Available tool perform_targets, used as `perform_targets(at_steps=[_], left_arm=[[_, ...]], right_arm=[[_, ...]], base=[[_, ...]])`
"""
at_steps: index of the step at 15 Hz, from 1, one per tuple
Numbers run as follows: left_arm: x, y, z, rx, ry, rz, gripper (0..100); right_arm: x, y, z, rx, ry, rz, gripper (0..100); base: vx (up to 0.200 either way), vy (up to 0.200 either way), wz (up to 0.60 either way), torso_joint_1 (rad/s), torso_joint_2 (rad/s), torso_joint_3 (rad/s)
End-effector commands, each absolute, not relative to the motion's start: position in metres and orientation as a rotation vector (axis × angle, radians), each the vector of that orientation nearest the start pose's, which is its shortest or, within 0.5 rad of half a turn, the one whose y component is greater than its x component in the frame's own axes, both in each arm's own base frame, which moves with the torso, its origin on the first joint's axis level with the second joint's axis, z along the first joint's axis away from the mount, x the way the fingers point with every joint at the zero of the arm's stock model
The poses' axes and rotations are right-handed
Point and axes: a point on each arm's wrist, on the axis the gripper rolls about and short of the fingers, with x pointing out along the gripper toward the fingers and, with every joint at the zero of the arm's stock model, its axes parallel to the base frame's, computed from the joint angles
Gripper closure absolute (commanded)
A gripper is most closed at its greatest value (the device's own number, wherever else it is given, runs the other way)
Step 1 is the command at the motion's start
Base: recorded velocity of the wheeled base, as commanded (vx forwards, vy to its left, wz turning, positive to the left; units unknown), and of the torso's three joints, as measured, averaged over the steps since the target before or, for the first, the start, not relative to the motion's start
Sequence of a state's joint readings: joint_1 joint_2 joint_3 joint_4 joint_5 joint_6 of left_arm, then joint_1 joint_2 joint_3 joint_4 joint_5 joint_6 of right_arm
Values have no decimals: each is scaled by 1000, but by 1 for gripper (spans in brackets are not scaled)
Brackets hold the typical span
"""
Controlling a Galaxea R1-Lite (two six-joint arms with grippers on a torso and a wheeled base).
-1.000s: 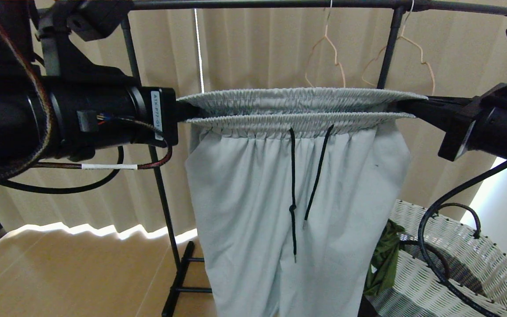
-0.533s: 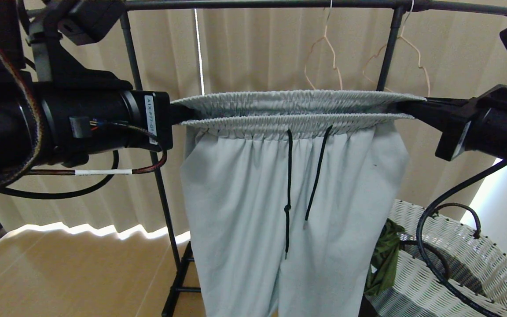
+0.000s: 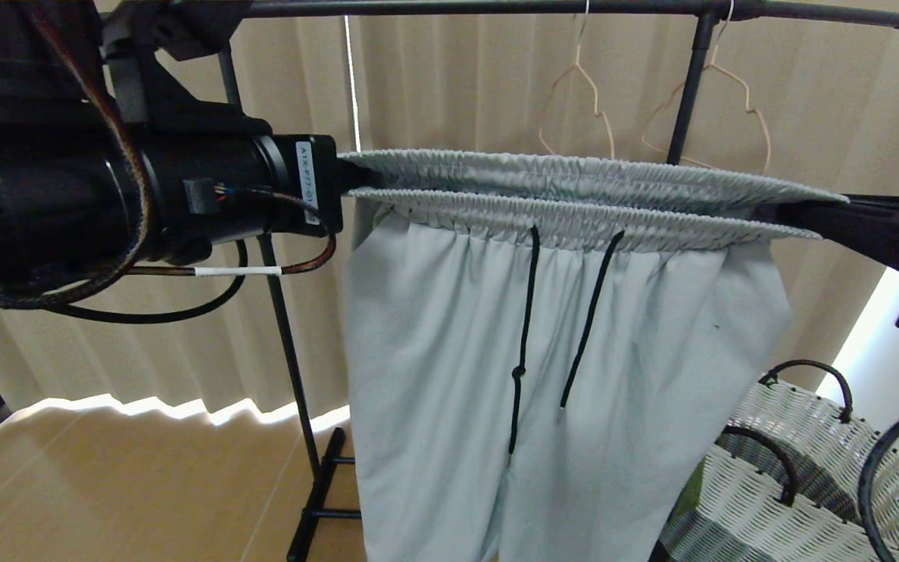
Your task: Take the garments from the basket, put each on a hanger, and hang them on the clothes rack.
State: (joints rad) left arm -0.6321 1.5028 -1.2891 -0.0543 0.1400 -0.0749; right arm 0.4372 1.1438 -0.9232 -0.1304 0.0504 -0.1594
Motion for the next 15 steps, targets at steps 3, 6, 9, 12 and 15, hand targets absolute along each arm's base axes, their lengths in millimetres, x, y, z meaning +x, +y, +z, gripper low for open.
perform_targets(at_steps=[3, 6, 9, 12, 15], left_arm=[[240, -171, 313, -8, 190, -478, 100], [238, -170, 314, -9, 187, -479, 100], [230, -164, 314, -7, 190, -481, 100], [200, -145, 321, -12, 161, -492, 100], [182, -137, 320, 14, 149, -516, 100]], right_arm=[[104, 64, 308, -171, -2, 595, 100], [106, 65, 307, -187, 5, 591, 100], [115, 69, 306, -192, 24, 583, 100], [155, 72, 314, -186, 23, 480, 100], [194, 90, 312, -180, 10, 477, 100]], base=[[0, 0, 0, 0, 0, 0], [0, 0, 0, 0, 0, 0], [0, 0, 0, 0, 0, 0], [0, 0, 0, 0, 0, 0], [0, 0, 0, 0, 0, 0]])
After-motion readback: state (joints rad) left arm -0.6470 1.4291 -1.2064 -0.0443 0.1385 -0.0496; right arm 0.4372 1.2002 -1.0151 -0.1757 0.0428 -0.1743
